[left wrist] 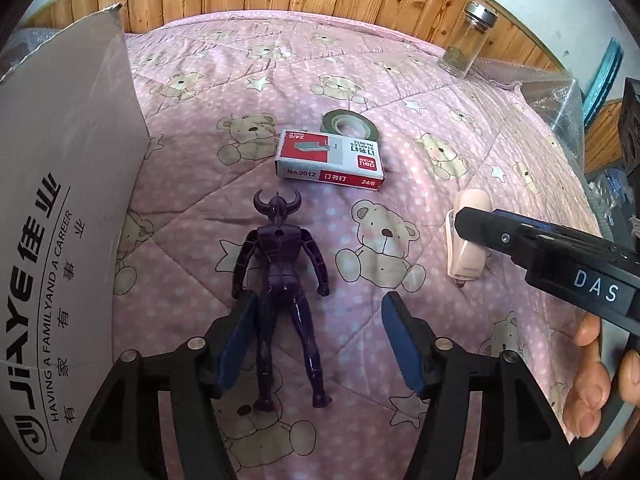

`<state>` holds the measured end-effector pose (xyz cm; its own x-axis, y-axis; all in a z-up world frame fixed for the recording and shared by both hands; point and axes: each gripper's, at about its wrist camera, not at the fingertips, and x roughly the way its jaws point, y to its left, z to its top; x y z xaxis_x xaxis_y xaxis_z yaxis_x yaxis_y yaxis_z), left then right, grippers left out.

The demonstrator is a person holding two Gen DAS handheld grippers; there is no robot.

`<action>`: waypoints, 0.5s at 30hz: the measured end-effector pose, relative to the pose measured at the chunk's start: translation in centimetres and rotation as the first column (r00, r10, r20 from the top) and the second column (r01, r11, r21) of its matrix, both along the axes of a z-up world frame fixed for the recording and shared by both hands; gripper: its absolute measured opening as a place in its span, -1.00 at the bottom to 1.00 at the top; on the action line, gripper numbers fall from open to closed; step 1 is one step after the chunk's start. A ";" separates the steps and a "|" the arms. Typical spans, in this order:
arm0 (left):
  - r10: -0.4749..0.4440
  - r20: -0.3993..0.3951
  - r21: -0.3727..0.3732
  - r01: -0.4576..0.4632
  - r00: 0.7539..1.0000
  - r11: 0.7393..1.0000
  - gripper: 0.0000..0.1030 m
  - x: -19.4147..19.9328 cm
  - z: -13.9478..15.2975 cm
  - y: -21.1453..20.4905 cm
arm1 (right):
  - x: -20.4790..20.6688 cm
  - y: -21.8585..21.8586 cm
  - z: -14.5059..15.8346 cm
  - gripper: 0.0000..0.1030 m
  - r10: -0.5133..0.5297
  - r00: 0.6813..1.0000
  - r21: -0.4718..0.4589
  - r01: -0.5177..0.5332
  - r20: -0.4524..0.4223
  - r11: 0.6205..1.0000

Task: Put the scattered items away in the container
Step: 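Grasp the purple figure with the left tool while the right tool grasps the pink stapler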

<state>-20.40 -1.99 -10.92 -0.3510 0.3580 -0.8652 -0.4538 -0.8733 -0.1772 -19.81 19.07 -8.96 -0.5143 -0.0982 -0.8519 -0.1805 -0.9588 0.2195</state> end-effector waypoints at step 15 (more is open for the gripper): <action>0.078 -0.009 0.058 -0.078 0.997 0.995 -0.06 -0.4 0.1 -3.6 | 0.2 1.1 -1.4 -0.45 -0.126 0.992 -0.044 0.125 -0.024 0.991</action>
<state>-20.77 -5.56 -10.78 -0.3896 0.3785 -0.8396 -0.3870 -0.8945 -0.2237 -19.60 20.17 -10.40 -0.5476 -0.0671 -0.8341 -0.2927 -0.9184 0.2661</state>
